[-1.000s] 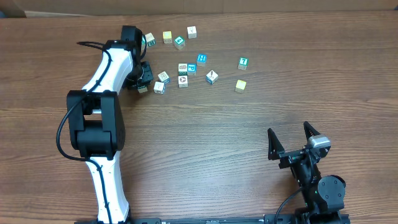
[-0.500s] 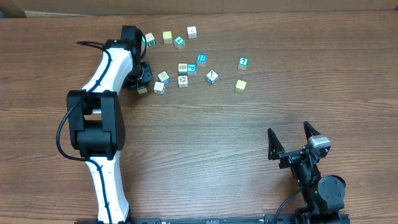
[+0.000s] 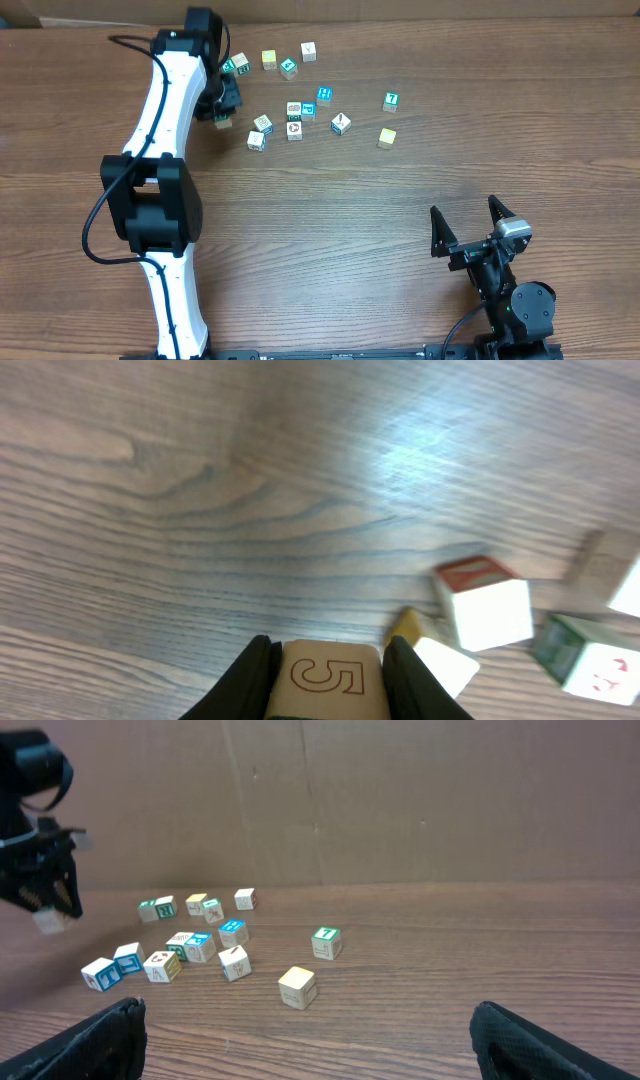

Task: Form a horizontal line
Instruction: 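Carry the held R block right toward the open table area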

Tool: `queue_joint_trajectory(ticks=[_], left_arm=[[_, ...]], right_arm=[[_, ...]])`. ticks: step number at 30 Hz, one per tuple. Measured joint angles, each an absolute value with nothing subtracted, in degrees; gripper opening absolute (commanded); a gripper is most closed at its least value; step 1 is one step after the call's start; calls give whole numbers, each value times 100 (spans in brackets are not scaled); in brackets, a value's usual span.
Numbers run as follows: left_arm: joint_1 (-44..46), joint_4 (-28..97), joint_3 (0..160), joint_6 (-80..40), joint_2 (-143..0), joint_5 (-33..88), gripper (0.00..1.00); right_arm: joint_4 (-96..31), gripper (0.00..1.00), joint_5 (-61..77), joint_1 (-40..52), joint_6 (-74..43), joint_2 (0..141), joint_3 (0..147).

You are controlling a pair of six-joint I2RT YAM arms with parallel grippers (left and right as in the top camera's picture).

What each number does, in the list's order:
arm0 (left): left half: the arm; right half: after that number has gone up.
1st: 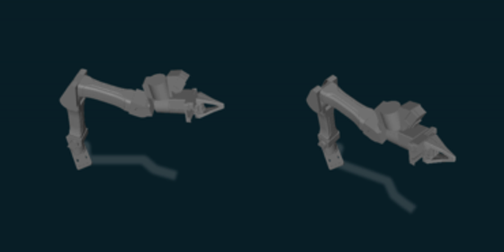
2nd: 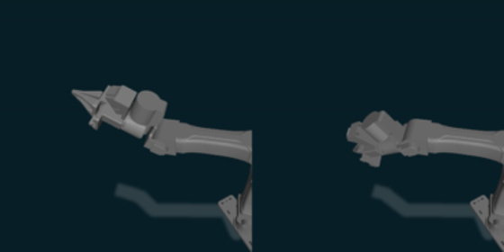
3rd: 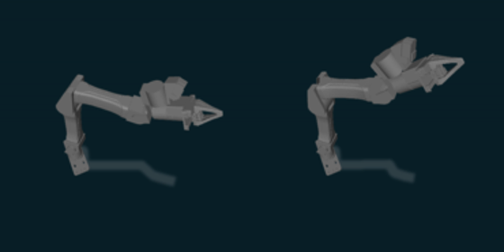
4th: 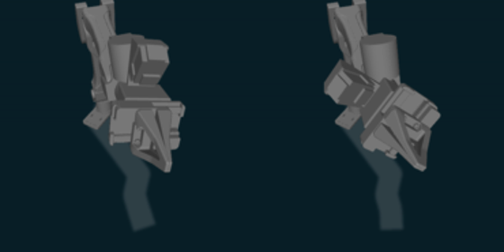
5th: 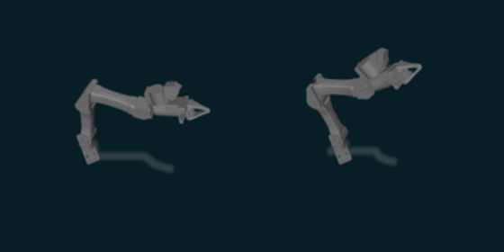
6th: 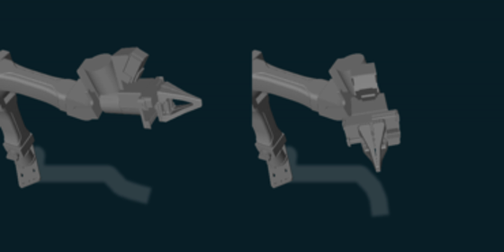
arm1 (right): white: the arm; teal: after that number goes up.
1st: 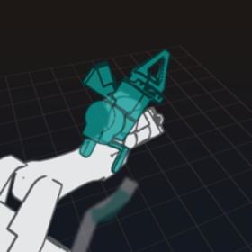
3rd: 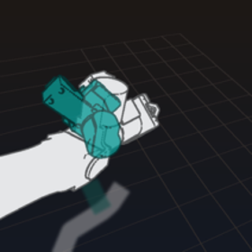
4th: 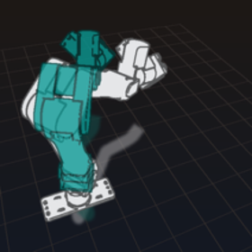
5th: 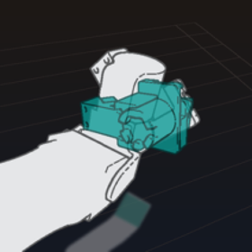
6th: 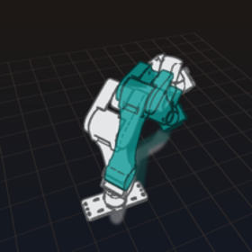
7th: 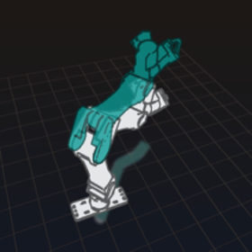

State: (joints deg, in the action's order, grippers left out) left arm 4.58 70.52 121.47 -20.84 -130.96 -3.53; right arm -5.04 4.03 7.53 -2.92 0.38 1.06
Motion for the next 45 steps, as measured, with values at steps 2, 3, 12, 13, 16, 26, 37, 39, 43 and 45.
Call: queue_joint_trajectory(ticks=[2, 3, 12, 13, 16, 26, 37, 39, 43, 45], left_arm=[[604, 7188, 12372, -2082, -13076, -456, 8], [701, 7225, 12429, -2082, -13050, -513, 9], [1938, 7684, 12486, -2167, -12411, -672, 5], [2049, 7749, 12488, -2228, -12366, -674, 5], [2322, 7773, 12470, -2370, -12320, -685, 5], [2777, 6910, 11351, -2582, -12320, -493, 5], [2895, 6062, 10210, -2987, -12320, -364, 5], [2928, 5854, 10071, -3074, -12320, -360, 5], [2956, 5393, 9673, -3242, -12320, -344, 5], [2954, 5199, 9439, -3295, -12320, -346, 5]], right_arm=[[-504, 100, 403, 753, -296, 38, 106], [-502, 100, 403, 753, -292, 38, 106], [-504, 100, 403, 753, -294, 38, 106], [-502, 100, 403, 753, -294, 38, 106], [-504, 100, 403, 753, -292, 38, 106], [-502, 100, 405, 753, -296, 38, 106], [-502, 100, 405, 753, -292, 38, 106], [-504, 100, 403, 753, -292, 38, 106], [-504, 100, 405, 753, -292, 38, 106], [-504, 100, 401, 753, -292, 38, 106]])
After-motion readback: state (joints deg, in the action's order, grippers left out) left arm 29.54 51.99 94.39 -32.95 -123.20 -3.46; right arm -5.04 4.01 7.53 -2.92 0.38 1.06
